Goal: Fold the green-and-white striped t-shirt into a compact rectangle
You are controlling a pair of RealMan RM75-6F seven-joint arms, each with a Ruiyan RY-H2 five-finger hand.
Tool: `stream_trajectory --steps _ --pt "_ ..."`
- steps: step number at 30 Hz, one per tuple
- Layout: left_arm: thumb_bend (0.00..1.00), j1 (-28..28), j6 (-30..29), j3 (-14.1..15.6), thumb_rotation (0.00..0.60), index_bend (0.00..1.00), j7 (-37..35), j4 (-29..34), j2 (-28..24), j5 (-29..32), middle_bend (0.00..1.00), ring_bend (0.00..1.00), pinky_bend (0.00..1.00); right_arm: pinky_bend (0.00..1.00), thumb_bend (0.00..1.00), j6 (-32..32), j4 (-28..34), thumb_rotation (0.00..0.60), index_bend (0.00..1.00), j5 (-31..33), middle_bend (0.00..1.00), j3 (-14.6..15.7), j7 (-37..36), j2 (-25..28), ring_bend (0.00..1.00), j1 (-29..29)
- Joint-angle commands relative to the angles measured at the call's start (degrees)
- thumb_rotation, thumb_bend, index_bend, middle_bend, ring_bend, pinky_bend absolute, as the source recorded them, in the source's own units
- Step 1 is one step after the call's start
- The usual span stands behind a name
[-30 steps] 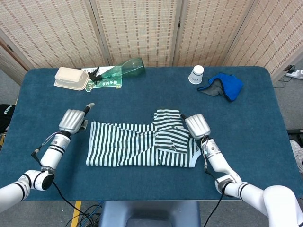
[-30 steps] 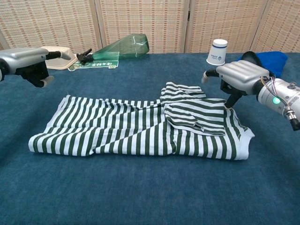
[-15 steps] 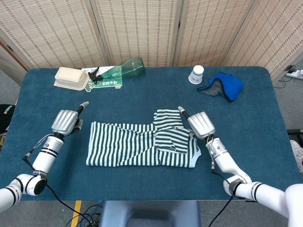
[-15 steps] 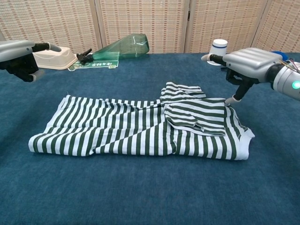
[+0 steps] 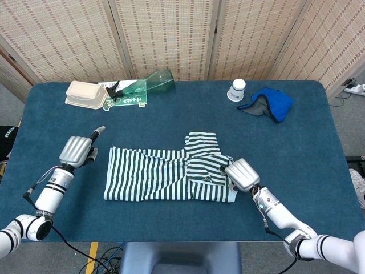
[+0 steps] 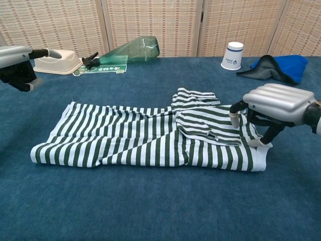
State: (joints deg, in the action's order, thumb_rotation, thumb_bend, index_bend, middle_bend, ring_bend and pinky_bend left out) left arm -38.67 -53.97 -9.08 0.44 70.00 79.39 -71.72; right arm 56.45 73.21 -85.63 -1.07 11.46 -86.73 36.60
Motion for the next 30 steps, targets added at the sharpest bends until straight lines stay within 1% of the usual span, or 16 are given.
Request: stream_trajectory --steps 1,6,13,16,23,30 --pt "0.67 0.1 0.0 0.0 0.600 0.10 0.1 -0.1 0.0 0.0 0.94 0.90 0.98 1.00 0.19 -0.4 -0.6 0.600 0.45 -0.2 0.94 0.3 0.0 -0.6 0.99 0.0" --pt "0.67 0.3 0.1 0.0 0.600 0.10 -0.2 -0.3 0.0 0.1 0.94 0.90 0.98 1.00 0.21 -1.2 -1.6 0.600 0.45 -0.2 0.94 0.4 0.2 -1.7 0.99 0.4" --pt "0.67 0.7 0.1 0.2 0.600 0.10 -0.9 -1.0 0.1 0.0 0.94 0.90 0.98 1.00 0.37 -2.3 -2.0 0.600 0.48 0.2 0.94 0.4 1.8 -2.3 0.99 0.8" --pt "0.67 0.8 0.0 0.2 0.600 0.10 -1.3 -1.2 0.1 -0.1 0.94 0.90 0.98 1.00 0.42 -2.4 -2.0 0.600 0.50 0.1 0.95 0.4 2.2 -2.5 0.99 0.9" --pt "0.67 1.2 0.0 0.3 0.600 0.10 -2.1 -1.7 0.2 -0.5 0.94 0.90 0.98 1.00 0.48 -2.5 -2.2 0.600 0.53 0.2 0.95 0.3 2.4 -3.0 0.99 1.0" --pt "0.67 1.5 -0.1 0.4 0.600 0.10 -3.0 -2.2 0.3 -0.8 0.94 0.90 0.98 1.00 0.51 -1.8 -2.3 0.600 0.57 0.2 0.96 0.0 2.2 -3.1 0.99 0.9"
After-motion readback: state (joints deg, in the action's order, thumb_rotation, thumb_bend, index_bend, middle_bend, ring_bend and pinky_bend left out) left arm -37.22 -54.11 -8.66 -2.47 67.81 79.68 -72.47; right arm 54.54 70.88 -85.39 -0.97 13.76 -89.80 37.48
